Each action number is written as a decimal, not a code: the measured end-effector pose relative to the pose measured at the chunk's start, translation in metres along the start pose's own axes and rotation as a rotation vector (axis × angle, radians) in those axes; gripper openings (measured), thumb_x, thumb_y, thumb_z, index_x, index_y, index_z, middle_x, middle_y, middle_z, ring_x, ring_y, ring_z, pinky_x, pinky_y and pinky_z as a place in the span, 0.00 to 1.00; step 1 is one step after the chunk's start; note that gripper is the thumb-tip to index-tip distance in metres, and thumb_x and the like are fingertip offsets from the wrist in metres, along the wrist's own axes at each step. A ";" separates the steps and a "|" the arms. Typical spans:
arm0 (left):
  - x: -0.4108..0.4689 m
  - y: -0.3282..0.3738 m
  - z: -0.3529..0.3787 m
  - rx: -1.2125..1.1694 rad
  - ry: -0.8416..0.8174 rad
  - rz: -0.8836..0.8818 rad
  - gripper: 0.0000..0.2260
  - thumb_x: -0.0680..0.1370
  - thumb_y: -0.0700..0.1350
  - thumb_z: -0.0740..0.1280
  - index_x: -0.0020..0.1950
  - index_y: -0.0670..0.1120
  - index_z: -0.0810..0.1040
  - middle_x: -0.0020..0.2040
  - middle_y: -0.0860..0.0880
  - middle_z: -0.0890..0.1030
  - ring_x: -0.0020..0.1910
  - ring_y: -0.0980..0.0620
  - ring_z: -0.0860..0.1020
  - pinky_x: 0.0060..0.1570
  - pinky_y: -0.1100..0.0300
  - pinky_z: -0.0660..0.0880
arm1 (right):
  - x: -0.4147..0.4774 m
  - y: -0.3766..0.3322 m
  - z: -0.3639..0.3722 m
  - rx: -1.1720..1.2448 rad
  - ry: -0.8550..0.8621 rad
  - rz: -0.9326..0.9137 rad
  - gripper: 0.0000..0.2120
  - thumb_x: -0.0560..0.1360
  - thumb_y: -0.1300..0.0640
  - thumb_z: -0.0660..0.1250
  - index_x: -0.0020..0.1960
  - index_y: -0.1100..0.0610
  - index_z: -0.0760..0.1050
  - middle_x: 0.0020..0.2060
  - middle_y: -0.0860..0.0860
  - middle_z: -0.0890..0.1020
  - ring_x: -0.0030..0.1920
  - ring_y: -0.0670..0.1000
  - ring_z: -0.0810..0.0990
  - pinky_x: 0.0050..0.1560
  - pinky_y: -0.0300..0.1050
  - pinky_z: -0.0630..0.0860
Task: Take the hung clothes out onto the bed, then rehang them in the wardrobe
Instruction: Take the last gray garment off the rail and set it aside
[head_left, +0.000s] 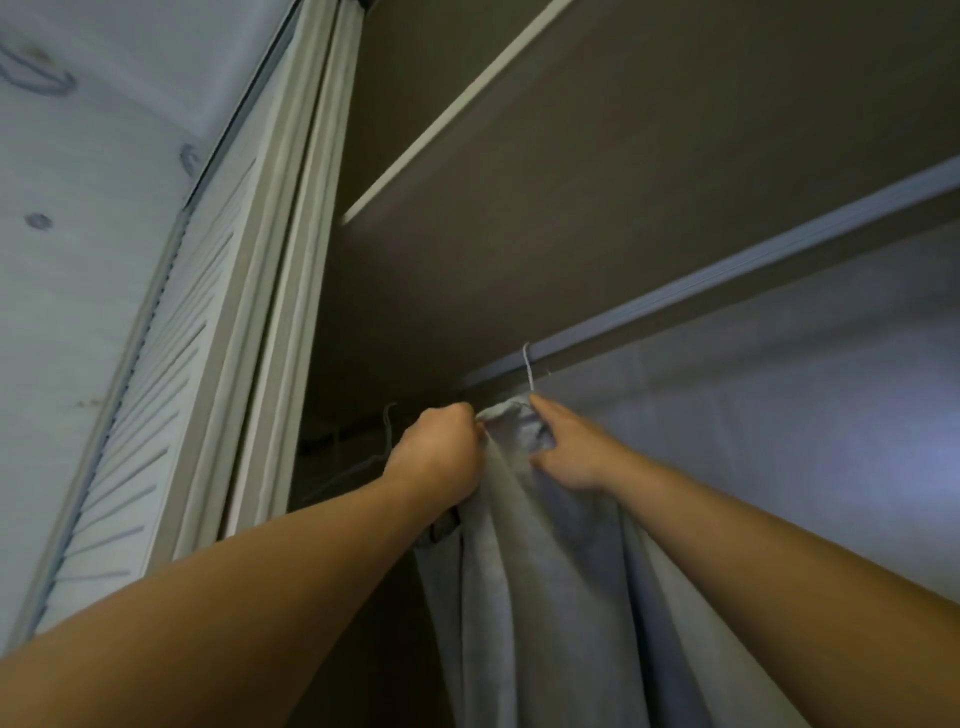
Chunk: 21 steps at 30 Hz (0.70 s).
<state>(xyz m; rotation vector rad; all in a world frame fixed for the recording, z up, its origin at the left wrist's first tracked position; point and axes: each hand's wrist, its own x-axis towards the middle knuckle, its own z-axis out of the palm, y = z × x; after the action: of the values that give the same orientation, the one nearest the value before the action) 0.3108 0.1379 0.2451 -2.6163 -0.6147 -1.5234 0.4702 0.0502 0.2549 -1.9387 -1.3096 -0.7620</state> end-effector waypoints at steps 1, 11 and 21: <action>0.000 -0.005 0.002 0.015 -0.014 -0.016 0.07 0.83 0.49 0.58 0.46 0.51 0.70 0.43 0.48 0.75 0.42 0.49 0.75 0.42 0.52 0.71 | 0.004 -0.001 0.010 0.027 -0.021 0.003 0.42 0.72 0.51 0.65 0.80 0.46 0.46 0.79 0.46 0.54 0.76 0.55 0.60 0.74 0.59 0.60; 0.009 -0.035 -0.001 0.341 -0.190 -0.158 0.09 0.81 0.46 0.63 0.61 0.48 0.73 0.52 0.46 0.76 0.49 0.47 0.75 0.48 0.51 0.73 | 0.045 -0.030 0.070 0.234 -0.113 0.061 0.38 0.77 0.54 0.62 0.79 0.43 0.45 0.78 0.54 0.57 0.76 0.60 0.59 0.73 0.63 0.61; -0.006 -0.040 -0.010 0.703 -0.086 0.014 0.18 0.80 0.48 0.65 0.69 0.49 0.70 0.64 0.44 0.74 0.65 0.42 0.71 0.62 0.46 0.69 | 0.043 -0.027 0.078 0.359 -0.065 0.021 0.35 0.78 0.52 0.63 0.78 0.43 0.49 0.76 0.52 0.60 0.74 0.58 0.63 0.71 0.63 0.63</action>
<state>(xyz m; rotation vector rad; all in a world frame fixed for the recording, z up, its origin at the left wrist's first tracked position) 0.2859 0.1700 0.2387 -2.1315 -0.9281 -0.9451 0.4666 0.1432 0.2460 -1.6961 -1.3571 -0.4213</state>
